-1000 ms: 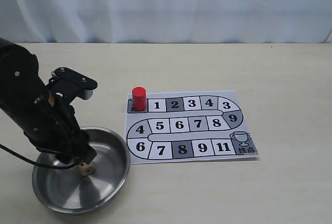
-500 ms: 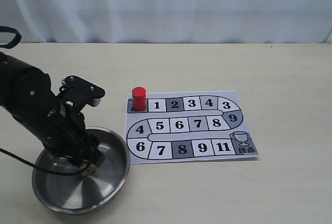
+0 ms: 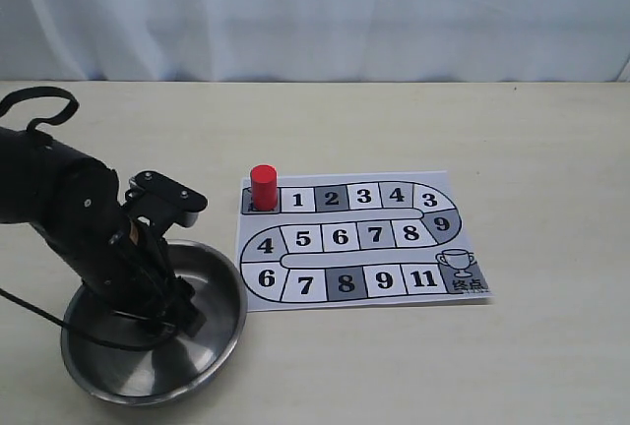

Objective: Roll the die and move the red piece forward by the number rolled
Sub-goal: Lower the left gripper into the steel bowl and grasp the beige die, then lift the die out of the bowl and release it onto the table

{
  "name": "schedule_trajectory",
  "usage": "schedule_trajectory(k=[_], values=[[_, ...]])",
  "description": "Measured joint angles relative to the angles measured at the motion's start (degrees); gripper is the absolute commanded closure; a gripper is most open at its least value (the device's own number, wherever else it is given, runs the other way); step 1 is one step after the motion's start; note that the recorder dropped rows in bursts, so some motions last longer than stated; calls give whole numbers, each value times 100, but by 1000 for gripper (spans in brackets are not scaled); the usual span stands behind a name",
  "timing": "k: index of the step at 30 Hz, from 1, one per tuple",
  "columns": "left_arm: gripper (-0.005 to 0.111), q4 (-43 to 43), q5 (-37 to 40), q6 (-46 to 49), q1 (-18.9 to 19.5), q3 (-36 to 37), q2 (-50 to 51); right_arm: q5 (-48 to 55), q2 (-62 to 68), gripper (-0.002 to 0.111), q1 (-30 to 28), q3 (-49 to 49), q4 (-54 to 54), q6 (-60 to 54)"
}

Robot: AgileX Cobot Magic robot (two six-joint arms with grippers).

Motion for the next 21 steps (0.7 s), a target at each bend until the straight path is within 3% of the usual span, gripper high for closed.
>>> schedule_trajectory(k=[8, 10, 11, 15, 17, 21], values=[[51, -46, -174, 0, 0, -11, 242, 0, 0, 104, 0, 0, 0, 0], [60, -46, -183, 0, 0, -11, 255, 0, 0, 104, 0, 0, 0, 0], [72, -70, -183, 0, 0, -11, 255, 0, 0, 104, 0, 0, 0, 0], [100, -85, -219, 0, -34, -29, 255, 0, 0, 104, 0, 0, 0, 0], [107, -44, -29, 0, -34, -91, 255, 0, 0, 104, 0, 0, 0, 0], [107, 56, 452, 0, -34, -358, 191, 0, 0, 104, 0, 0, 0, 0]])
